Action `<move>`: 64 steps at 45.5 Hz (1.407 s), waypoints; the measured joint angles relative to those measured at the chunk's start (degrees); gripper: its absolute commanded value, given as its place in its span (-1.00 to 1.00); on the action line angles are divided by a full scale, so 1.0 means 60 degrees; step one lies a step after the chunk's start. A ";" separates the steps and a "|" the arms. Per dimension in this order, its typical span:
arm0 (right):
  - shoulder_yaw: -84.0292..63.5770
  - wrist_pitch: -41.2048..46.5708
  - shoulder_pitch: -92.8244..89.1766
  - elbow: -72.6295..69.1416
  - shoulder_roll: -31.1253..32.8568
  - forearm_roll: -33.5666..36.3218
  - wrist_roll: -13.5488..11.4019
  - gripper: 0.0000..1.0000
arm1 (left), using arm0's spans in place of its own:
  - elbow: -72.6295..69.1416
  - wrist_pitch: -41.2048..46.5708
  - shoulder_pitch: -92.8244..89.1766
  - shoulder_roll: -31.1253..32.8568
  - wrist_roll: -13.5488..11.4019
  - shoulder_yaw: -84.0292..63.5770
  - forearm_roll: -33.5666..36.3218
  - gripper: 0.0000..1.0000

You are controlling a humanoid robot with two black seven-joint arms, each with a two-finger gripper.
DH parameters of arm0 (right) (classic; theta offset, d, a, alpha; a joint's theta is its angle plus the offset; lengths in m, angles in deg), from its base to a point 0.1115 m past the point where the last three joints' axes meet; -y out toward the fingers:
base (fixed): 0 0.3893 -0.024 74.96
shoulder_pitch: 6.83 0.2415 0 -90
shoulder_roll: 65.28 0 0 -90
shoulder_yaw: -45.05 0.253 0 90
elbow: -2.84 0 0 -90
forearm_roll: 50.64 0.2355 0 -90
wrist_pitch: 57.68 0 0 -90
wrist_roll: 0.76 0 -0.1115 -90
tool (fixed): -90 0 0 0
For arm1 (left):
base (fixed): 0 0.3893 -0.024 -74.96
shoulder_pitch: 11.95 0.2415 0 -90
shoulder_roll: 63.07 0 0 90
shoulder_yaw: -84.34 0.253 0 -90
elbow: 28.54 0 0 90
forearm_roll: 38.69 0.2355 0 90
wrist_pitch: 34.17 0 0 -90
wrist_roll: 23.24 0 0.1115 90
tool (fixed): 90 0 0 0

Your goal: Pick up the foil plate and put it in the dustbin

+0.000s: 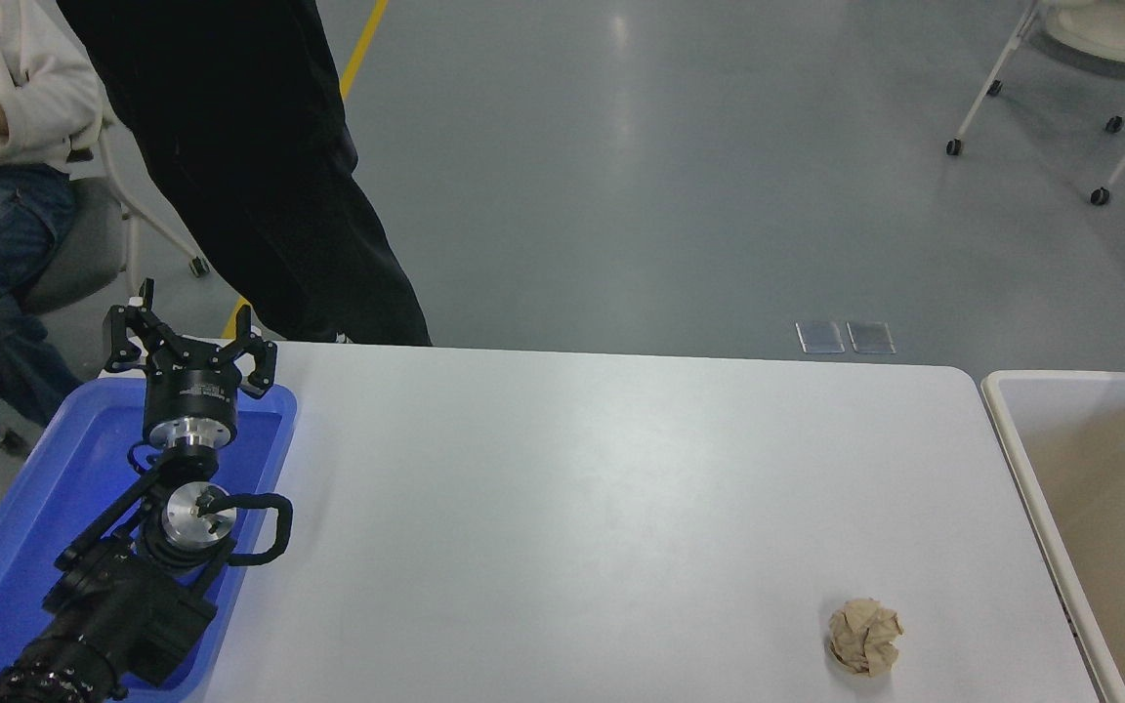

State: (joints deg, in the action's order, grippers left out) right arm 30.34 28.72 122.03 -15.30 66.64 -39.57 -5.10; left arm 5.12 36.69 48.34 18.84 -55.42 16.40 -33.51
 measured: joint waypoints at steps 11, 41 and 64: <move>0.0735 0.0148 -0.1077 0.0840 -0.1069 -0.0163 0.0203 -1.00 | 0.0000 0.0000 0.0001 0.0001 0.0001 0.0000 0.0000 0.98; 0.1105 0.0162 -0.2001 0.2096 -0.2639 -0.0232 0.0616 1.00 | 0.0000 0.0000 0.0001 0.0001 0.0001 0.0000 0.0000 0.98; 0.1400 0.0257 -0.1910 0.2392 -0.2544 -0.0221 0.0783 1.00 | 0.0000 0.0000 0.0001 0.0001 0.0001 0.0000 0.0000 0.98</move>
State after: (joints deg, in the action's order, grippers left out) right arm 38.74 30.26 110.57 -0.94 51.37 -40.89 -0.40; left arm 5.12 36.69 48.35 18.84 -55.42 16.40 -33.50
